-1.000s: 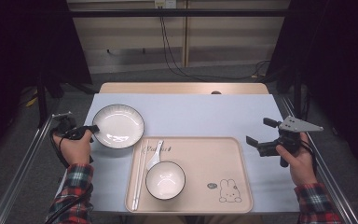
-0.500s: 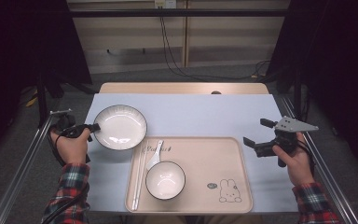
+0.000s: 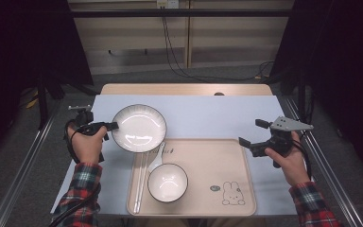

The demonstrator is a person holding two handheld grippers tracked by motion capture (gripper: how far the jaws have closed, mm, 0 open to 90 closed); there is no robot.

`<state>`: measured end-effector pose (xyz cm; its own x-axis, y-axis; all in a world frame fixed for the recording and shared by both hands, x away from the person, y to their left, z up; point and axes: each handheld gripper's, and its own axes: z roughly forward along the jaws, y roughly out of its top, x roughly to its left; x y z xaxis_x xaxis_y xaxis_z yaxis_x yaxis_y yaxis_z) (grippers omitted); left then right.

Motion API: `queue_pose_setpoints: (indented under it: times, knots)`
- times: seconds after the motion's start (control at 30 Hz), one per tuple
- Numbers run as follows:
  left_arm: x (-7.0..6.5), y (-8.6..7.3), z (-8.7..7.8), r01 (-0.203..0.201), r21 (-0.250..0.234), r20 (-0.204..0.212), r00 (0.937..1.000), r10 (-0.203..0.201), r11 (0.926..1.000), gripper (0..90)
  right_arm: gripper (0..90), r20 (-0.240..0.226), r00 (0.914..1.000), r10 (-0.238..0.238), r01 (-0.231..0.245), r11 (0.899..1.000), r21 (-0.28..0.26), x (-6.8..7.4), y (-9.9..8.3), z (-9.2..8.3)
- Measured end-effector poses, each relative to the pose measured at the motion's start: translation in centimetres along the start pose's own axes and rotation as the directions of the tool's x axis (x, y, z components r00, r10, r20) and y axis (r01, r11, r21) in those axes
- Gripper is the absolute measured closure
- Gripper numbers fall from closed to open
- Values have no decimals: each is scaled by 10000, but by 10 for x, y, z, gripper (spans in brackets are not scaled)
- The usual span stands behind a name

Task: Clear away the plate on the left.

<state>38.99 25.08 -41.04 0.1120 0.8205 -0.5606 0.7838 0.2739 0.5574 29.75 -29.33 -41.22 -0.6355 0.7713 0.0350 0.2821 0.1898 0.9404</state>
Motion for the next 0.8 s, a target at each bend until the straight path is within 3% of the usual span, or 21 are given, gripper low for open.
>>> queue_pose_setpoints:
  times: [0.3, 0.5, 0.8]
  knots:
    - [-35, -2, 15, -515, 458, 674, 9966, 484, 9976, 852, 0, -74, 9978, 653, -654, 9978, -73, 7, 9, 19]
    - [-59, -5, 23, -837, 628, 1273, 9890, 752, 9945, 851, 0, -300, 9951, 937, -936, 9956, 57, 15, 16, 32]
    - [-86, -11, 28, -1280, 747, 1793, 9773, 1130, 9890, 851, 6, -546, 9911, 1216, -1207, 9925, 208, 27, 24, 48]
